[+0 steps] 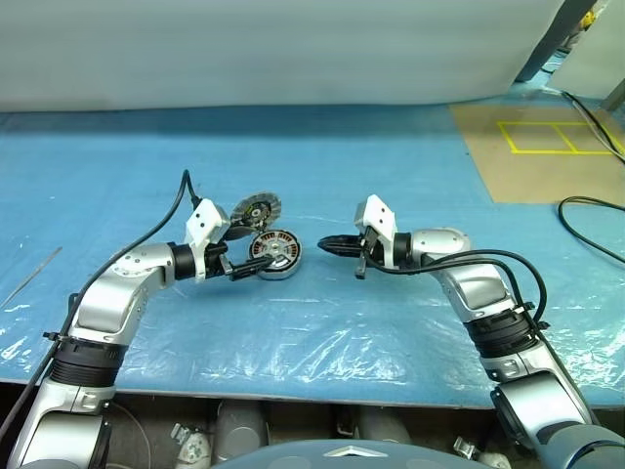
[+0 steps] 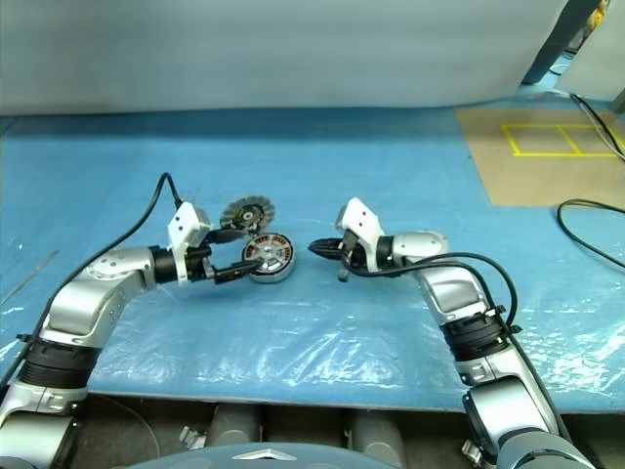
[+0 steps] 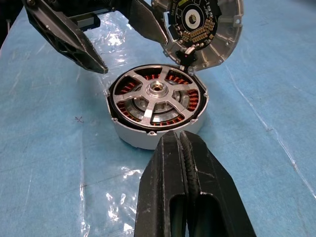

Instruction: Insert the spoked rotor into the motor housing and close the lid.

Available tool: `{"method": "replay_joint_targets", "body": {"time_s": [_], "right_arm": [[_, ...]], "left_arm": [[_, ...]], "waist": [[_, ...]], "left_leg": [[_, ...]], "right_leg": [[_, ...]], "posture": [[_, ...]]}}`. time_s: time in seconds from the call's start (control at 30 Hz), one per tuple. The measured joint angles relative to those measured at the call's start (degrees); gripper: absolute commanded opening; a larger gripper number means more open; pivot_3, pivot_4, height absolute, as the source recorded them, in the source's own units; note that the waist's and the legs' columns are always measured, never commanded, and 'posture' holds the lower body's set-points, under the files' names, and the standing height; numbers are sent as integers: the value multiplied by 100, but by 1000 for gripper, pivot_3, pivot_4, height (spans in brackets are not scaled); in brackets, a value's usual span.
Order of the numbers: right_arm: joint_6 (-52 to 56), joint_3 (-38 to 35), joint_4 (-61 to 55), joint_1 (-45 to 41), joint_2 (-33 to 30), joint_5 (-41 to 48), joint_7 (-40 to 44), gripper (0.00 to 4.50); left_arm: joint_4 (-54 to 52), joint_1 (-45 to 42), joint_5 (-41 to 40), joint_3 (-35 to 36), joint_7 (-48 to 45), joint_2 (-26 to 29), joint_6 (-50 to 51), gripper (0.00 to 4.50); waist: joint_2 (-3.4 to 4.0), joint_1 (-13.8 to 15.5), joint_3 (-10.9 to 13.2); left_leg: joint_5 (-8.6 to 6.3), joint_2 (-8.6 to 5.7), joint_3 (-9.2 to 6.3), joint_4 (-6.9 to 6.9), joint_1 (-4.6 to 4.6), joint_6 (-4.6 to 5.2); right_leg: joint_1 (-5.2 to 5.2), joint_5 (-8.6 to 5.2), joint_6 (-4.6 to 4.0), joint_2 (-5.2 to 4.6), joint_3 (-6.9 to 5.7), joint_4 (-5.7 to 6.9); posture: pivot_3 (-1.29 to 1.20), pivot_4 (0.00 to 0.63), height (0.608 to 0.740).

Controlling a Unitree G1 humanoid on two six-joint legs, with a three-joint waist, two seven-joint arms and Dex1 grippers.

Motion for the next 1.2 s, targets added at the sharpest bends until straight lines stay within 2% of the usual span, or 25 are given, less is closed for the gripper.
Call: {"method": "replay_joint_targets", "body": {"time_s": [0.23, 0.27, 0.33, 0.37, 0.67, 0.93, 1.1, 1.2], "right_arm": [[-64, 3, 34, 0, 36, -46, -45, 0], [-73, 3, 37, 0, 40, -63, -48, 0], [-107, 3, 40, 0, 59, -84, -59, 0], [-117, 3, 40, -1, 75, -85, -66, 0], [-135, 3, 40, -21, 147, -97, -149, 0], [-154, 2, 54, -111, 168, -100, -175, 0], [-182, 2, 116, -135, 176, -114, -181, 0], [-216, 2, 146, -141, 178, -128, -182, 0]], "left_arm": [[-14, 64, -206, 114, 135, -274, 26, 1114], [-14, 76, -206, 110, 141, -296, 16, 889], [-5, 122, -195, 99, 191, -399, -52, 135], [2, 140, -178, 69, 228, -468, -96, 21], [502, 44, 451, -160, 884, -1078, -733, 21], [338, 58, 750, -480, 982, -1000, -536, 21], [237, 34, 803, -614, 947, -687, -272, 21], [269, -7, 805, -541, 1135, -765, -254, 21]], "waist": [[0, -4, 0], [0, -3, 0], [0, -2, 0], [0, 0, 0], [0, -1, 0], [5, 2, -3], [22, -15, -13], [33, -24, -20]], "left_leg": [[0, 0, 0, 0, 0, 0], [0, 0, 0, 0, -1, 0], [0, -1, -1, 0, -1, 0], [0, 0, 0, 0, -2, 0], [0, 0, -2, 2, -3, 1], [0, -2, -2, 1, 9, 1], [-1, -1, 0, 0, 26, 1], [0, -1, 1, 0, 28, 2]], "right_leg": [[0, 0, 0, 0, 0, -1], [0, 0, 1, 0, 0, -1], [0, 1, 1, 0, 0, -2], [0, 1, 1, 0, 0, -3], [1, 4, 7, 0, 0, -4], [16, 3, 6, -2, 0, -6], [27, -10, -14, -1, 2, -10], [29, -10, -14, -1, 3, -10]], "posture": [[0, 150, 740], [0, 150, 740], [0, 150, 740], [0, 150, 740], [0, 150, 740], [0, 150, 740], [0, 150, 740], [0, 150, 740]]}}
